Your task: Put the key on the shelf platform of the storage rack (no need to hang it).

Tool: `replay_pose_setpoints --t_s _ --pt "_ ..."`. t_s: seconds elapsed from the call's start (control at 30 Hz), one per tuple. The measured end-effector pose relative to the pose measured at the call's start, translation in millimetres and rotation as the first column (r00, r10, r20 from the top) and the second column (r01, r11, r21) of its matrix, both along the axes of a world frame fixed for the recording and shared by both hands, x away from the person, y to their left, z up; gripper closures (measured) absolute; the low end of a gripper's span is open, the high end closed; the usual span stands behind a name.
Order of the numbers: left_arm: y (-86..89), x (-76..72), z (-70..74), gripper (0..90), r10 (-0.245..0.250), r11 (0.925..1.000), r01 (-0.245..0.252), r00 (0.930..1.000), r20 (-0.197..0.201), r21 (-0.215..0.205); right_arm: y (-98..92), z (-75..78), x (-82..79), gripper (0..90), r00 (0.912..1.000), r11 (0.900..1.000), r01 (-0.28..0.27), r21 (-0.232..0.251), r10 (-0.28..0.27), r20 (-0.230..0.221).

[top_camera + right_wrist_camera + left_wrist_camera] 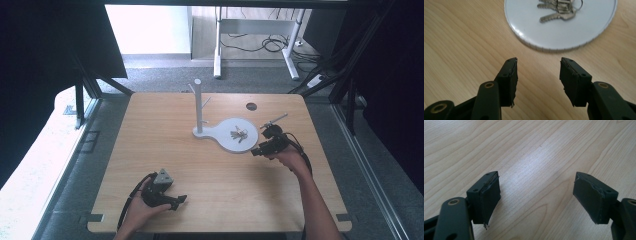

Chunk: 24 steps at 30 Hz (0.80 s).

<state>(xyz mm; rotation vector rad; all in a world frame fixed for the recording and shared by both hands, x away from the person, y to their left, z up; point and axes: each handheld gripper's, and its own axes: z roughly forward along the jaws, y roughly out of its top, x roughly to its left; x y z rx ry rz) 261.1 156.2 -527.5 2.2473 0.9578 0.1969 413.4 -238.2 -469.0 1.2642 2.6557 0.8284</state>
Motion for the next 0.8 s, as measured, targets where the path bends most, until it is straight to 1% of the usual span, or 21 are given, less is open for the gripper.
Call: replay_pose_setpoints --t_s 0.07,0.17,0.2,0.3,0.37,0.5,0.57,0.6,0.63,0.73,0.77,0.8 --pt "0.3 -0.3 -0.1 22.1 0.005 1.0000 -0.005 1.0000 0.003 -0.007 -7.9 -4.9 -10.7 48.9 0.9999 1.000 -0.001 0.023 0.001 0.012" --pt "0.8 -0.7 0.8 21.7 0.000 1.0000 0.000 1.0000 0.009 -0.008 -19.9 -12.7 -28.6 49.7 0.9995 0.999 0.003 0.046 -0.005 0.032" --pt "0.9 -0.5 0.8 21.7 -0.004 1.0000 0.004 0.9999 0.012 -0.007 -24.1 -15.8 -34.2 49.9 0.9994 0.998 0.008 0.055 -0.010 0.033" --pt "0.7 -0.5 0.3 21.6 0.000 1.0000 0.000 0.9999 0.014 -0.004 -37.5 -24.6 -49.4 50.1 0.9980 0.997 0.027 0.065 -0.031 0.056" --pt "0.5 -0.4 0.3 21.7 0.004 1.0000 -0.003 0.9996 0.028 -0.002 -44.5 -29.0 -57.8 50.6 0.9965 0.996 0.044 0.082 -0.050 0.068" --pt "-0.4 -0.9 1.0 21.9 0.010 0.9999 -0.010 0.9993 0.037 -0.003 -50.6 -36.7 -63.4 49.9 0.9941 0.994 0.061 0.086 -0.069 0.084" --pt "-0.6 -1.0 1.0 21.9 0.011 0.9999 -0.011 0.9994 0.034 -0.002 -52.1 -39.5 -64.2 49.6 0.9932 0.993 0.064 0.104 -0.074 0.090" --pt "-0.2 -0.7 0.5 21.9 0.010 0.9999 -0.010 0.9994 0.032 -0.005 -52.1 -39.9 -63.7 48.6 0.9936 0.994 0.063 0.093 -0.071 0.087" --pt "0.1 0.1 -0.4 21.9 0.011 0.9999 -0.011 0.9995 0.031 -0.004 -52.1 -39.2 -63.9 48.4 0.9926 0.995 0.062 0.077 -0.069 0.099" --pt "0.0 1.7 -4.5 22.0 0.013 0.9999 -0.013 0.9998 0.016 0.004 -54.0 -36.0 -65.8 44.9 0.9889 0.991 0.078 0.109 -0.091 0.118" --pt "-0.5 1.9 -5.1 21.8 0.011 0.9999 -0.012 0.9998 0.015 0.011 -54.6 -36.4 -66.3 43.3 0.9872 0.991 0.086 0.102 -0.099 0.125" --pt "-0.8 1.8 -5.3 21.9 0.010 0.9999 -0.010 0.9998 0.014 0.010 -55.1 -37.9 -67.1 42.1 0.9852 0.991 0.096 0.092 -0.108 0.133"
